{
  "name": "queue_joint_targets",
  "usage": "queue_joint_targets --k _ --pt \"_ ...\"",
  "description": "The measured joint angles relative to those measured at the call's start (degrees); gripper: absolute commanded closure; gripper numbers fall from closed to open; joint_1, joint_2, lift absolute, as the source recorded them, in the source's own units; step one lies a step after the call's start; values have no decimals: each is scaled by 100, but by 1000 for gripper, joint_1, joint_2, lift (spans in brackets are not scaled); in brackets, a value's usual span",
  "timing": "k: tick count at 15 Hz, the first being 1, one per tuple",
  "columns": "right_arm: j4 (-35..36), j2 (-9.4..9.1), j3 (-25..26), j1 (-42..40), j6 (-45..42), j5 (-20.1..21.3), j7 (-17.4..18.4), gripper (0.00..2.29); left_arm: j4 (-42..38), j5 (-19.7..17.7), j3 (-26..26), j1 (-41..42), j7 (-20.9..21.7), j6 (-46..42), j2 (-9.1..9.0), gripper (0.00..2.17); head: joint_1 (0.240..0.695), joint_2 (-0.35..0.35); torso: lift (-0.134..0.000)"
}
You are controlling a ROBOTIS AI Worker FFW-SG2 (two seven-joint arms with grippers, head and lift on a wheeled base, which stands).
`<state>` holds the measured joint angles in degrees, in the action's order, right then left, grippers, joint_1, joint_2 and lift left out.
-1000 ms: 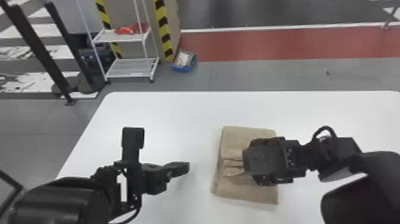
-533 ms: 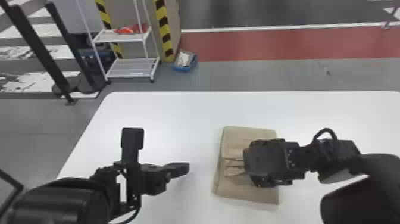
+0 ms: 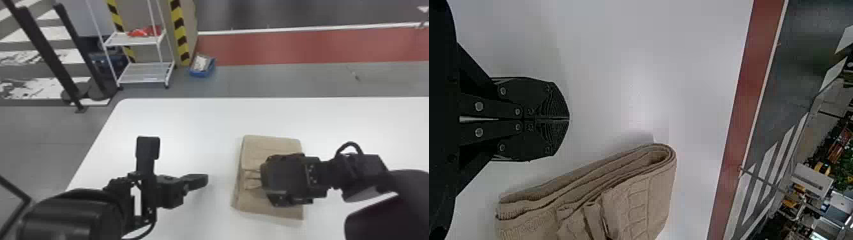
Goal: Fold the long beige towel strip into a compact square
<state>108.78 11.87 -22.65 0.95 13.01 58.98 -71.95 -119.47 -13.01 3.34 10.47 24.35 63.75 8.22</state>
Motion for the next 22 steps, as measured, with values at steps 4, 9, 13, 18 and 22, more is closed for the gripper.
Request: queue_joint_targets --k 4,9,13,18,22 --pt "-167 -52 -36 23 -20 153 101 491 -6 0 18 10 35 0 4 1922 695 143 -124" --pt "-253 -53 -18 82 -22 311 324 491 0 0 9 9 34 -7 4 1922 695 130 -124" --pt "-382 -76 32 163 -20 321 501 491 -4 0 12 8 50 2 4 1922 695 123 -124" --pt "-359 -96 90 177 -78 207 492 491 13 0 12 -3 61 -5 4 1922 695 123 -124" --pt "-254 -97 72 127 -281 176 489 491 30 0 24 -46 69 0 4 1922 695 137 -124"
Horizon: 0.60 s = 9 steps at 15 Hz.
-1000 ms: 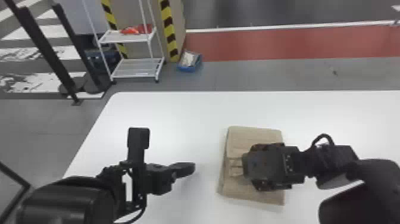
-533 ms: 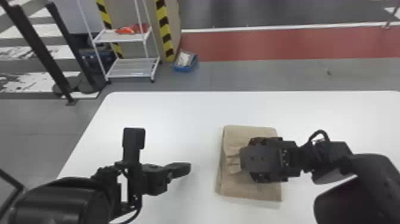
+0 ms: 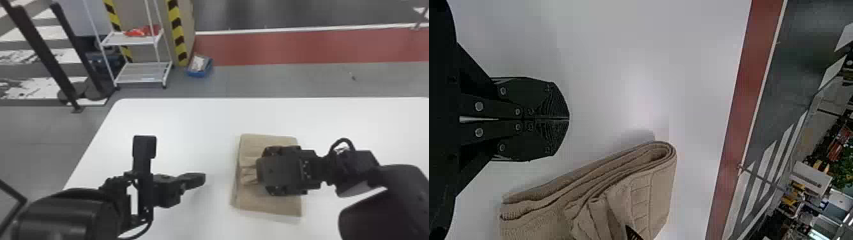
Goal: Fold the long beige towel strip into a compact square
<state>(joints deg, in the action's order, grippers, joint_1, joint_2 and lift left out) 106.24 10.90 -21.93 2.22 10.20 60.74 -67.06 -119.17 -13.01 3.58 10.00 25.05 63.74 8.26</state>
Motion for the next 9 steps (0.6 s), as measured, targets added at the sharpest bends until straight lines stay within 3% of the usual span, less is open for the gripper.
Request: queue_joint_targets --k 9 --pt "-348 -21 172 84 -407 88 280 485 68 -1 -32 -51 0 -11 -1 1922 695 123 -124"
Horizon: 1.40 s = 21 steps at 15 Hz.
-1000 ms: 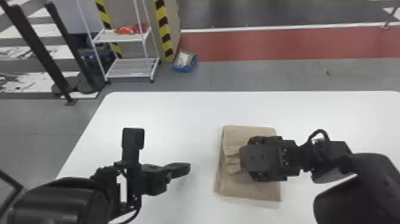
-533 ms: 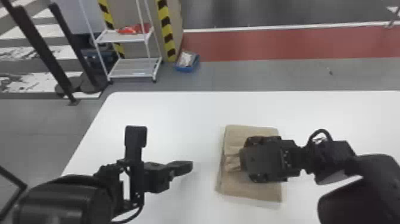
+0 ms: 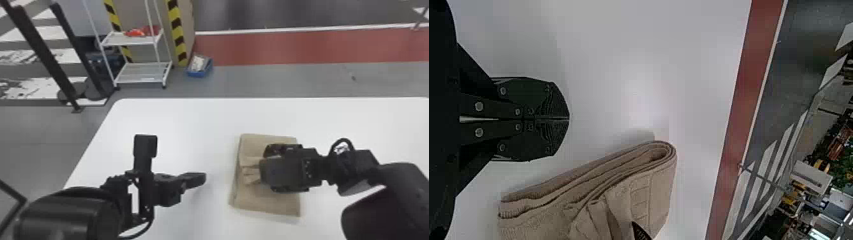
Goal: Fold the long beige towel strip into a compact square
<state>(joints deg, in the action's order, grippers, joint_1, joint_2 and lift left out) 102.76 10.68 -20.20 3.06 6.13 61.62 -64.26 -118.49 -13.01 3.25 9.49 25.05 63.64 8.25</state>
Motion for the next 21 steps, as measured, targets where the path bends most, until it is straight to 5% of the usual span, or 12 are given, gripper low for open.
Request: queue_joint_targets --k 2,4,6,14,21 --pt "-160 -38 0 77 14 28 -42 734 1 0 0 0 0 1 0 1922 695 120 -124" --pt "-234 -86 -32 140 98 85 -139 1683 1 0 0 0 0 6 0 1922 695 119 -124" --pt "-241 -114 -48 164 177 119 -156 1956 12 6 0 -7 0 11 1 1922 695 120 -124" --pt "-149 -106 403 185 -172 -65 -299 2007 133 10 -24 -88 0 10 6 1922 695 100 -124" --pt "-178 -99 1483 708 -879 -1256 -498 2007 205 -123 -221 -191 261 140 -36 1922 695 31 -124"
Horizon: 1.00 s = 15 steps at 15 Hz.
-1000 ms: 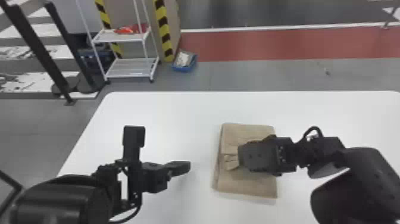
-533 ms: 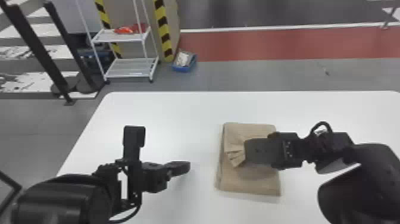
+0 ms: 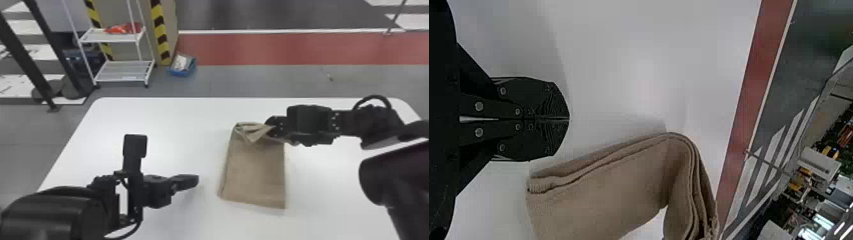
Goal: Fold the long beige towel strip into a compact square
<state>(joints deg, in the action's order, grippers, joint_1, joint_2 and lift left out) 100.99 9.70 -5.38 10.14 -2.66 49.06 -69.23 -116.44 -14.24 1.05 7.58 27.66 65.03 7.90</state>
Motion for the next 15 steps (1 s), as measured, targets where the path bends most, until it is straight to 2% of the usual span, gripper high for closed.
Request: queue_joint_targets --k 3,7,12,15 --pt "-455 -125 105 378 -79 -226 -46 2007 25 -91 -206 -51 84 28 -39 1922 695 -10 -124" --pt "-677 -346 74 566 -209 -246 -80 2007 58 -396 -120 -76 75 -109 -52 1922 695 5 -124" --pt "-895 -780 72 781 -382 -128 22 2007 449 -719 -183 -280 183 -488 -97 1922 695 26 -124" --pt "-901 -810 129 794 -355 -40 61 2007 589 -737 -278 -339 204 -595 -141 1922 695 14 -124"
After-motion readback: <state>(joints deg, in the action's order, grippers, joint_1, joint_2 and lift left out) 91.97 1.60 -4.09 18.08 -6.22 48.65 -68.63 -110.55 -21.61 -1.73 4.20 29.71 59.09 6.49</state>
